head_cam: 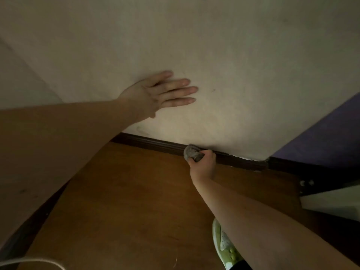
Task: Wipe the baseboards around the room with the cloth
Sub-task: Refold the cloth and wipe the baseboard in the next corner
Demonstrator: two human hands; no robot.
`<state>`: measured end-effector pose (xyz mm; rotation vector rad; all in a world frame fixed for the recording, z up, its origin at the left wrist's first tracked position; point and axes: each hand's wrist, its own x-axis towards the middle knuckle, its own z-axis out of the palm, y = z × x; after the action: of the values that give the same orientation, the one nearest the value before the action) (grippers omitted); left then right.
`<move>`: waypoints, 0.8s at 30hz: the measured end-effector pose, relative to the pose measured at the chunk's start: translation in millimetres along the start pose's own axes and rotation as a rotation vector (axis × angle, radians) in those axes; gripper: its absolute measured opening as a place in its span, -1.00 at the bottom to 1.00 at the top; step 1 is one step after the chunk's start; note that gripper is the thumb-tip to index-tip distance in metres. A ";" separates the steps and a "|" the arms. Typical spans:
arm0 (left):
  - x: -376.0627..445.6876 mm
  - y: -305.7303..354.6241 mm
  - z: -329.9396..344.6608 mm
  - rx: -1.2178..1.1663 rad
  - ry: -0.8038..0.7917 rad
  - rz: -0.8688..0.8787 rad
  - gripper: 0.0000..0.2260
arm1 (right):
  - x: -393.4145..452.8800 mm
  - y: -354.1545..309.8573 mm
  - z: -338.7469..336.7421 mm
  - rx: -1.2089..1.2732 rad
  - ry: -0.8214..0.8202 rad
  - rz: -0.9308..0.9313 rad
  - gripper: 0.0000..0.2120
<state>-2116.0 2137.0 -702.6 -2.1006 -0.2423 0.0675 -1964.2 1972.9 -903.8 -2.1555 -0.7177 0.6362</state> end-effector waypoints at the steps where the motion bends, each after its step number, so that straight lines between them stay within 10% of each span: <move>1: 1.1 -1.0 -3.7 0.010 -0.004 -0.026 0.19 | 1.1 6.6 -8.8 -0.001 0.015 0.000 -0.65; 10: -0.5 -5.5 -8.2 0.075 -0.148 0.057 0.17 | 13.4 46.1 -65.7 -0.056 0.061 -0.029 -0.68; 24: -1.9 0.0 18.2 0.103 0.111 0.028 0.07 | 40.2 106.6 -150.0 -0.126 0.146 -0.047 -0.68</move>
<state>-2120.5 2152.0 -712.1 -1.9978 -0.1393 -0.0200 -1809.5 1865.3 -908.0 -2.2663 -0.7437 0.4133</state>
